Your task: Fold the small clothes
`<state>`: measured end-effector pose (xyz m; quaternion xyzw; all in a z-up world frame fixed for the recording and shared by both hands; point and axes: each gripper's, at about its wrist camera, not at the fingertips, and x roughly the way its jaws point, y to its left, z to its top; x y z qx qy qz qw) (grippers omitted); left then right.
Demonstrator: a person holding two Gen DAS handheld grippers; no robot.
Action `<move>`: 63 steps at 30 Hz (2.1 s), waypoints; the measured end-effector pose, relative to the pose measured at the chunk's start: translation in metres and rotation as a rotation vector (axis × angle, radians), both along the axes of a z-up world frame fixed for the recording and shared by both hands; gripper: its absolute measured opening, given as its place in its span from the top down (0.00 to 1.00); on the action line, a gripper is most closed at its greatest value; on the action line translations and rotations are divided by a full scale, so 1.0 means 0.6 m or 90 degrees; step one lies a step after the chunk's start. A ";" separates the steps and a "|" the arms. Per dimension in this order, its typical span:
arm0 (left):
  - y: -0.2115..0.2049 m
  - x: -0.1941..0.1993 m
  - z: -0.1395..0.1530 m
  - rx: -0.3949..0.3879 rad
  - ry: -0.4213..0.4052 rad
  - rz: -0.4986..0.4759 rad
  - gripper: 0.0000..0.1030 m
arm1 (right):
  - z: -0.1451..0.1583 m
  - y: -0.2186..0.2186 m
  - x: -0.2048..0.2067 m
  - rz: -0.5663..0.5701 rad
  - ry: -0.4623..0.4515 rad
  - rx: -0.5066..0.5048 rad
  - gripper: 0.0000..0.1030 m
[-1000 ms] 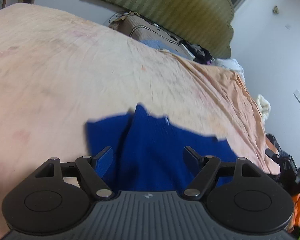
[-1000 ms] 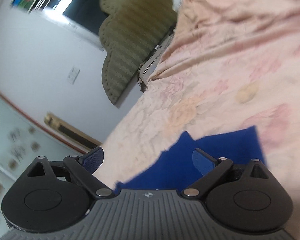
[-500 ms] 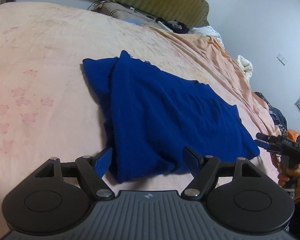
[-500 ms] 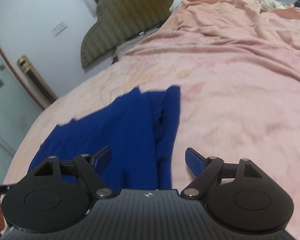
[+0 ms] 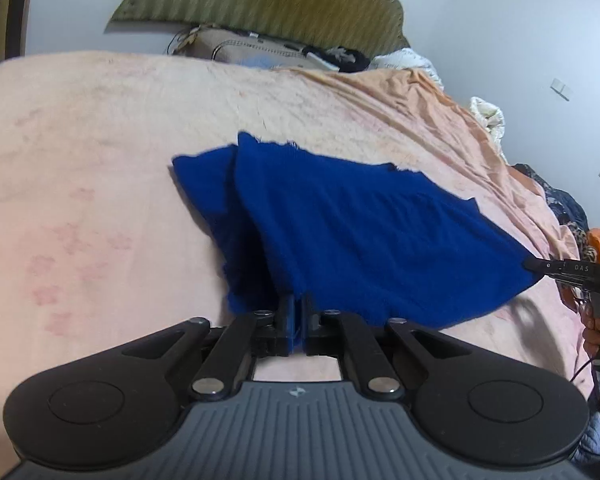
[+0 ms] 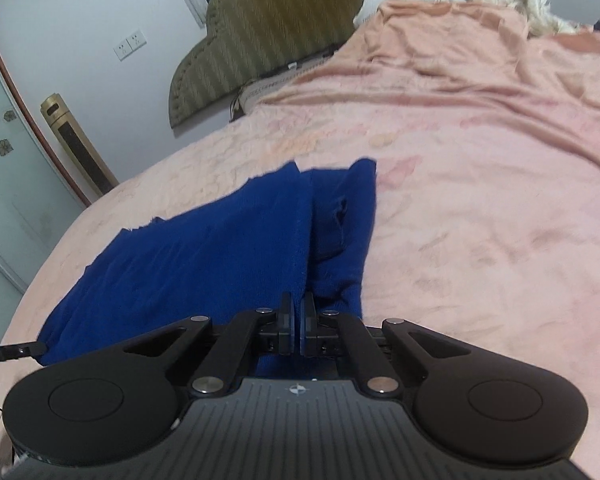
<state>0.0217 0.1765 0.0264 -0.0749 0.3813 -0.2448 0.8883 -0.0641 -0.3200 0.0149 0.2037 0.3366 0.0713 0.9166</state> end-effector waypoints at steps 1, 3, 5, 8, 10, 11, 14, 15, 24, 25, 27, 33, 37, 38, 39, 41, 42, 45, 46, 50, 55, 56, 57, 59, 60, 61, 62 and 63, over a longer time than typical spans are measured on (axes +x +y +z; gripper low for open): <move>0.006 -0.007 0.007 0.009 -0.009 -0.003 0.98 | 0.005 -0.004 -0.006 -0.001 -0.002 -0.001 0.96; 0.013 -0.019 0.010 0.033 -0.018 -0.012 0.98 | 0.011 -0.011 -0.022 -0.002 -0.001 -0.002 0.96; 0.011 -0.024 -0.004 0.068 -0.008 -0.025 0.98 | 0.011 -0.016 -0.037 -0.002 0.006 -0.003 0.96; 0.005 -0.020 -0.037 0.115 0.023 -0.031 0.99 | -0.008 -0.020 -0.045 -0.002 0.031 -0.004 0.96; 0.014 -0.013 -0.051 0.119 0.046 -0.018 0.99 | -0.025 -0.021 -0.042 -0.006 0.050 -0.007 0.96; 0.024 -0.008 -0.053 0.114 0.059 -0.007 0.99 | -0.030 -0.019 -0.041 -0.007 0.056 -0.010 0.95; 0.052 -0.006 -0.033 0.107 0.040 0.035 0.98 | -0.029 -0.008 -0.036 -0.008 0.067 -0.051 0.81; 0.053 -0.006 -0.019 0.113 0.016 0.044 0.98 | -0.021 -0.004 -0.037 -0.015 0.059 -0.074 0.73; -0.112 0.090 0.032 0.123 -0.085 0.002 0.95 | 0.016 0.038 0.091 -0.005 -0.022 -0.039 0.58; -0.135 0.106 0.024 0.131 -0.080 -0.005 0.95 | 0.008 0.049 0.119 0.004 -0.014 -0.030 0.58; -0.171 0.130 0.003 0.142 -0.069 -0.005 0.95 | -0.005 0.077 0.168 0.030 -0.005 -0.046 0.56; -0.182 0.184 -0.061 0.171 -0.039 0.103 0.95 | -0.056 0.142 0.274 0.052 -0.014 -0.235 0.54; -0.172 0.175 -0.071 0.146 -0.056 0.121 0.95 | -0.068 0.145 0.309 0.042 -0.031 -0.306 0.34; -0.176 0.171 -0.070 0.157 -0.066 0.120 0.95 | -0.069 0.148 0.314 0.032 -0.028 -0.325 0.28; -0.182 0.167 -0.070 0.172 -0.076 0.119 0.95 | -0.072 0.147 0.320 0.017 -0.022 -0.345 0.17; -0.196 0.155 -0.064 0.212 -0.090 0.127 0.95 | -0.072 0.139 0.326 0.007 -0.016 -0.336 0.14; -0.202 0.151 -0.060 0.225 -0.096 0.132 0.93 | -0.070 0.136 0.326 -0.005 -0.012 -0.329 0.16; -0.217 0.129 -0.050 0.230 -0.120 0.139 0.68 | -0.042 0.154 0.285 -0.043 -0.051 -0.362 0.20; -0.219 0.120 -0.048 0.229 -0.128 0.145 0.51 | -0.029 0.165 0.263 -0.016 -0.075 -0.354 0.17; -0.229 0.093 -0.050 0.252 -0.158 0.164 0.26 | -0.021 0.207 0.224 0.126 -0.066 -0.328 0.11; -0.232 0.092 -0.081 0.265 -0.141 0.168 0.22 | -0.060 0.218 0.270 0.135 -0.013 -0.341 0.02; -0.232 0.089 -0.085 0.269 -0.151 0.169 0.21 | -0.065 0.209 0.282 0.122 -0.007 -0.317 0.02; -0.233 0.087 -0.087 0.273 -0.158 0.169 0.21 | -0.068 0.195 0.292 0.108 -0.001 -0.286 0.00; -0.236 0.084 -0.092 0.277 -0.171 0.169 0.20 | -0.073 0.180 0.303 0.090 0.003 -0.247 0.02; -0.237 0.082 -0.094 0.279 -0.176 0.170 0.20 | -0.071 0.181 0.307 0.084 0.006 -0.246 0.03; -0.237 0.082 -0.095 0.280 -0.179 0.169 0.19 | -0.066 0.184 0.303 0.071 0.009 -0.257 0.03; -0.237 0.081 -0.095 0.279 -0.179 0.169 0.19 | -0.064 0.193 0.296 0.061 0.008 -0.271 0.03; -0.235 0.081 -0.095 0.276 -0.178 0.170 0.19 | -0.058 0.204 0.284 0.053 0.006 -0.288 0.04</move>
